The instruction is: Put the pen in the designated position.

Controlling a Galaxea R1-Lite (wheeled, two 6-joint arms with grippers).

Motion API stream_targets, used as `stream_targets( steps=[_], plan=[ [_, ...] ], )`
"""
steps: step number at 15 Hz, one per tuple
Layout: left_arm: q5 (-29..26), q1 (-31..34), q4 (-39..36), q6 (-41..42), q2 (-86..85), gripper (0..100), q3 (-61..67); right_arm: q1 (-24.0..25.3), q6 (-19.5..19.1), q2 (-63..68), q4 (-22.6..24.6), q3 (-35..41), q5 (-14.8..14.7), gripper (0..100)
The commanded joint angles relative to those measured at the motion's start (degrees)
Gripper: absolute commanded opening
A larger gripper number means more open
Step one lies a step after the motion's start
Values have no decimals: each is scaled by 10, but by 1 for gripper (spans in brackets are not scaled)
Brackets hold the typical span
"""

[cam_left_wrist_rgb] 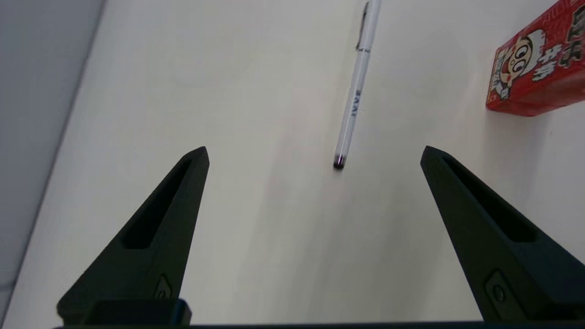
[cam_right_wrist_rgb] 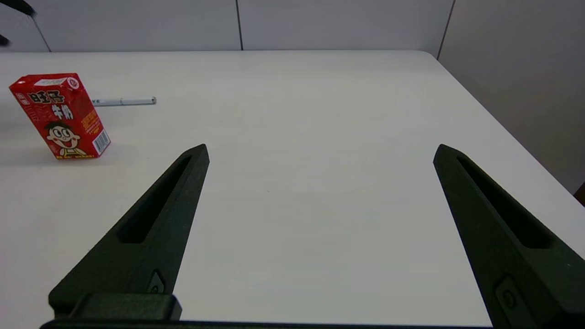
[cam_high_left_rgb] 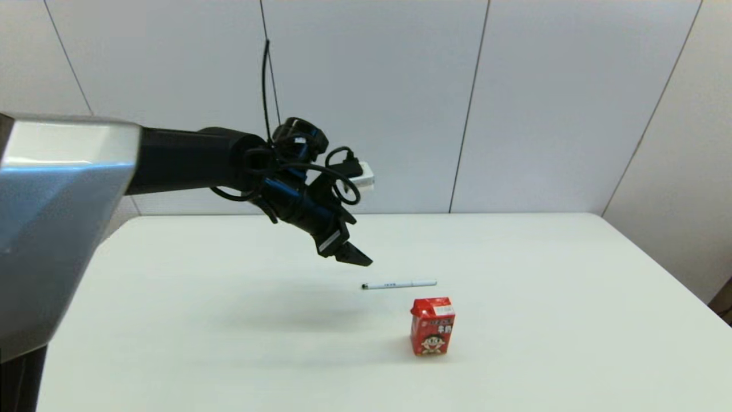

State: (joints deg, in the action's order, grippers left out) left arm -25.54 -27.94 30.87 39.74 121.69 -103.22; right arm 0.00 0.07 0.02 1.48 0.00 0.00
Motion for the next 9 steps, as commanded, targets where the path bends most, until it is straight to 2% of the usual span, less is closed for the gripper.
stream_targets(
  steps=[1, 6, 9],
  plan=[
    [52, 53, 0, -40, -157, 100, 87, 0, 0, 0, 0, 7, 0, 100],
    [99, 145, -2, -109, -310, 100, 188, 0, 0, 0, 0, 7, 0, 100],
    [102, 205, -20, -145, -382, 100, 239, 0, 0, 0, 0, 7, 0, 100]
  ],
)
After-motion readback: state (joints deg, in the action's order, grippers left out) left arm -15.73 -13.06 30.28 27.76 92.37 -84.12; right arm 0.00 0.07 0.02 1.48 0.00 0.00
